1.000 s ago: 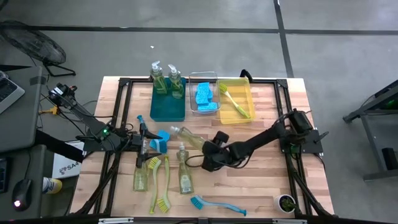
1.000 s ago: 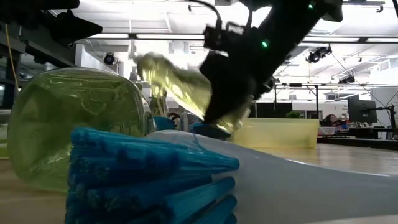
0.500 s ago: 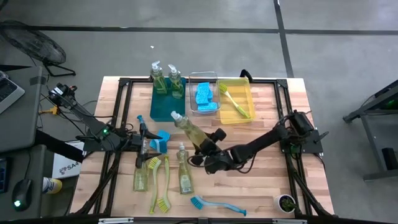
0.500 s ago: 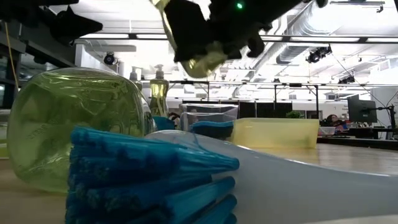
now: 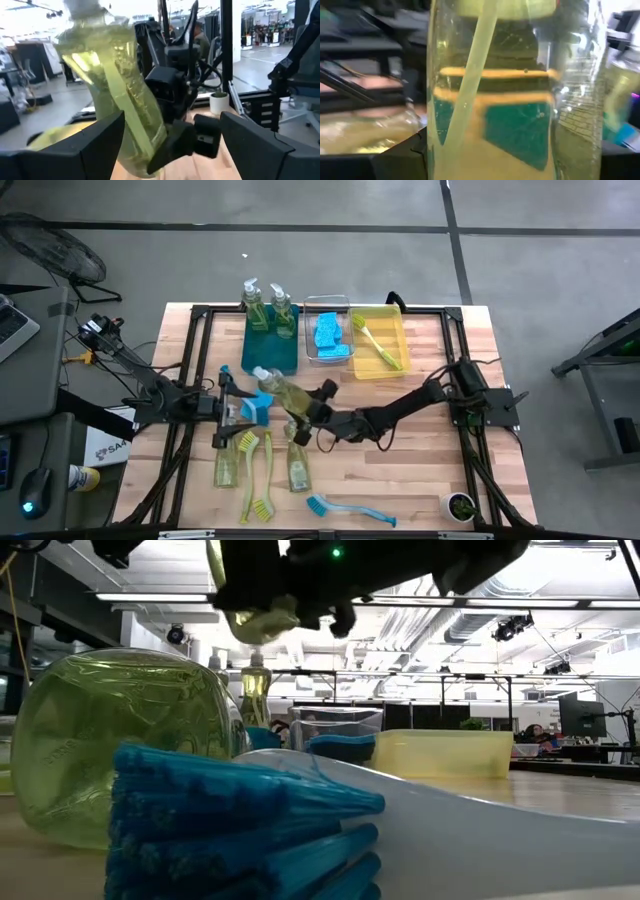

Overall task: Pick & Place Kitchen Sink Supplies
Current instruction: Put the dishwashing liquid into the blue bin

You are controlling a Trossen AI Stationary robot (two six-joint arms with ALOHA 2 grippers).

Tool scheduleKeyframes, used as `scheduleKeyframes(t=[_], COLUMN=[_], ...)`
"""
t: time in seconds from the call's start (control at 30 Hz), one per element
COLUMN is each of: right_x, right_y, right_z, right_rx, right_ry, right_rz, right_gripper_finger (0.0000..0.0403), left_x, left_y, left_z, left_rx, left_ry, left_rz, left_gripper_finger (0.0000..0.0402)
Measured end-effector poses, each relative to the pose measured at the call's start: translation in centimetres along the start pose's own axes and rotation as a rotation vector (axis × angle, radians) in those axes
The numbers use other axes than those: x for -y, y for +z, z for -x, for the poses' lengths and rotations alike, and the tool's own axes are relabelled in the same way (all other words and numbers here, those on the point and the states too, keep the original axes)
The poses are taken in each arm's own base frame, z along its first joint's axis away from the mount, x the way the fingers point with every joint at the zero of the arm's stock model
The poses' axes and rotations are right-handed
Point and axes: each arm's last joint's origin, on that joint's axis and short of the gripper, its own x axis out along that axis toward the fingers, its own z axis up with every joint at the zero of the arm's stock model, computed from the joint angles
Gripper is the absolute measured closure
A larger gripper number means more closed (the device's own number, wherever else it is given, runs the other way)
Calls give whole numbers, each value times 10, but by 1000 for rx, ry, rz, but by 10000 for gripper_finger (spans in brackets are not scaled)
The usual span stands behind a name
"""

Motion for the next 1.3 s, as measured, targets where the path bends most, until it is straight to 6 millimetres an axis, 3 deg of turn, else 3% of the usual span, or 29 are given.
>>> scheduleKeyframes(t=[0.43, 1.07, 1.3], right_x=[1, 10, 14], right_y=[9, 9, 11], right_z=[-7, -16, -19], right_rx=[101, 117, 136], right_ry=[310, 390, 384], right_rz=[-10, -43, -55], right_gripper_finger=[150, 150, 150], left_x=[-3, -5, -14], left_y=[12, 30, 30], left_z=[1, 2, -11], left_rx=[106, 244, 217], left_ry=[31, -6, 1], left_rz=[-26, -4, -7], left_gripper_finger=[81, 81, 81])
